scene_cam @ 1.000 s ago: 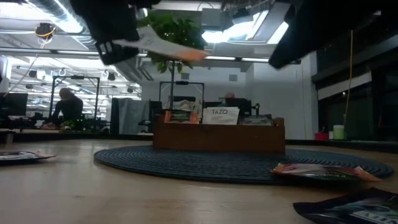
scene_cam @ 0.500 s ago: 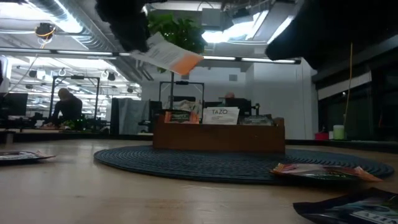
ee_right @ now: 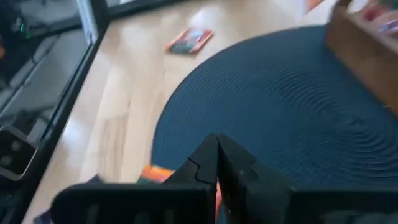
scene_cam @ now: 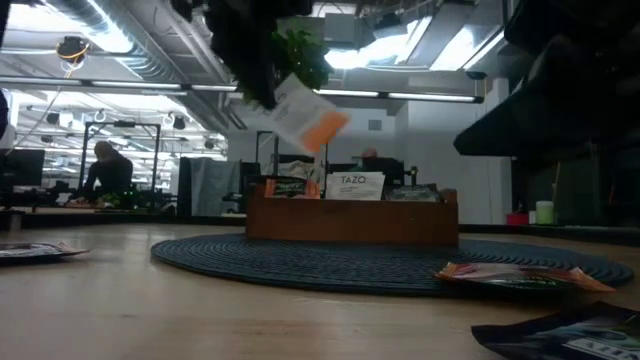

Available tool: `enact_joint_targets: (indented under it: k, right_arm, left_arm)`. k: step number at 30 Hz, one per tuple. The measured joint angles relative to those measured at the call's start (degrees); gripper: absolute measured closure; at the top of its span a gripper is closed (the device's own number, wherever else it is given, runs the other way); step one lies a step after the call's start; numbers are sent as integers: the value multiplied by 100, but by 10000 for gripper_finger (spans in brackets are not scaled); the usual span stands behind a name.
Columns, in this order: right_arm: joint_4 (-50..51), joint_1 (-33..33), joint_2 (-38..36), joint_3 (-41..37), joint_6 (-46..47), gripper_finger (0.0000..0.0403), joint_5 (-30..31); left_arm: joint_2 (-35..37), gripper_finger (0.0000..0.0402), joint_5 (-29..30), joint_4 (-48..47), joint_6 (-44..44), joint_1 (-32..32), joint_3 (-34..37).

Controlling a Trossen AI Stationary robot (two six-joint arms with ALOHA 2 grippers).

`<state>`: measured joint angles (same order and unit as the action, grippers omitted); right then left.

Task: Pick & Place Tea
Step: Put the white tea bag into the middle of the wooden organizer

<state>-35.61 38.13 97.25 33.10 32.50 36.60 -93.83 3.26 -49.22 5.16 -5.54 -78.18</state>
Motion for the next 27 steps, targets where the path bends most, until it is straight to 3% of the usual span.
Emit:
enact_joint_targets:
  k: [4, 13, 20, 27]
  right_arm:
    - [-699, -2, -2, -241, -269, 392, 180]
    - [-839, -42, 0, -77, -323, 392, -69]
    - [-809, -42, 4, -48, -585, 391, -121]
    - [-689, -44, 4, -50, -1008, 391, -129]
  left_arm:
    - [-586, 399, 46, -530, 455, 87, -617]
    - [-1447, 399, 769, -1319, 1566, 83, -1867]
    - [-1681, 399, 1162, -1369, 2338, 211, -2402]
    - [-1959, 399, 1038, -1601, 2407, 450, -2729]
